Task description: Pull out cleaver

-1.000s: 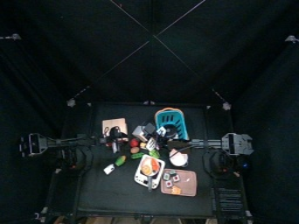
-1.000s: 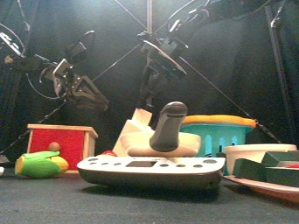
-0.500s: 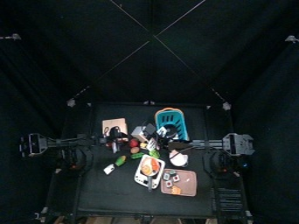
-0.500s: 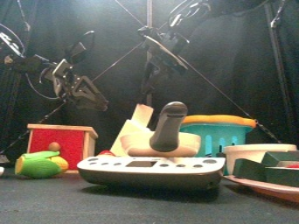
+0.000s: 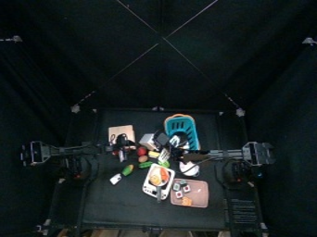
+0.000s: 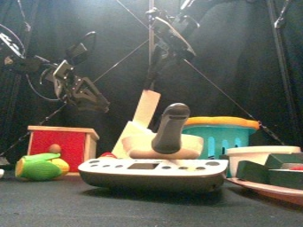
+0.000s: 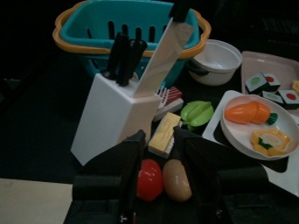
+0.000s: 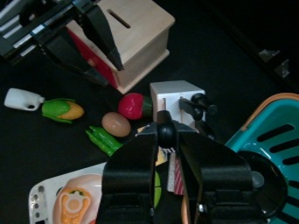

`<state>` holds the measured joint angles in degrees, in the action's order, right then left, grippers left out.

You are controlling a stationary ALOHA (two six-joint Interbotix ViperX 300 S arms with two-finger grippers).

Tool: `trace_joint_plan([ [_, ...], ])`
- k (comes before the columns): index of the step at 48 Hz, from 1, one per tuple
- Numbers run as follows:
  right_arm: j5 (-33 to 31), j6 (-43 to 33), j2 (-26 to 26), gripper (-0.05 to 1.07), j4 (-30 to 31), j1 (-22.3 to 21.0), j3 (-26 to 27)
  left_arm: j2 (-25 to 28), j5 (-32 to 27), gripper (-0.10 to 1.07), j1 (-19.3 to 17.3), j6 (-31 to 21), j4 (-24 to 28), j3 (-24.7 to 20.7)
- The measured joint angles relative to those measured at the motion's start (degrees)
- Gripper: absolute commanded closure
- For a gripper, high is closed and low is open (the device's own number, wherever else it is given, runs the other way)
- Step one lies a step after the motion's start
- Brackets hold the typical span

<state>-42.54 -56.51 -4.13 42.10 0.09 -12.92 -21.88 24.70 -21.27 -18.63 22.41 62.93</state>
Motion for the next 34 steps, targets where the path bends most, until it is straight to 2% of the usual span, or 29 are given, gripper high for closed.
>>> trace_joint_plan([
  [18, 0.4, -0.3, -5.7, 0.52, 1.0, 2.4, -3.7, -0.1, 0.0, 0.23, -0.1, 0.1, -0.1, 0.1],
  [34, 3.5, -0.3, -7.8, 0.52, 1.2, 2.7, -7.6, -0.2, 0.4, 0.23, 0.0, 0.4, 0.3, 0.0],
])
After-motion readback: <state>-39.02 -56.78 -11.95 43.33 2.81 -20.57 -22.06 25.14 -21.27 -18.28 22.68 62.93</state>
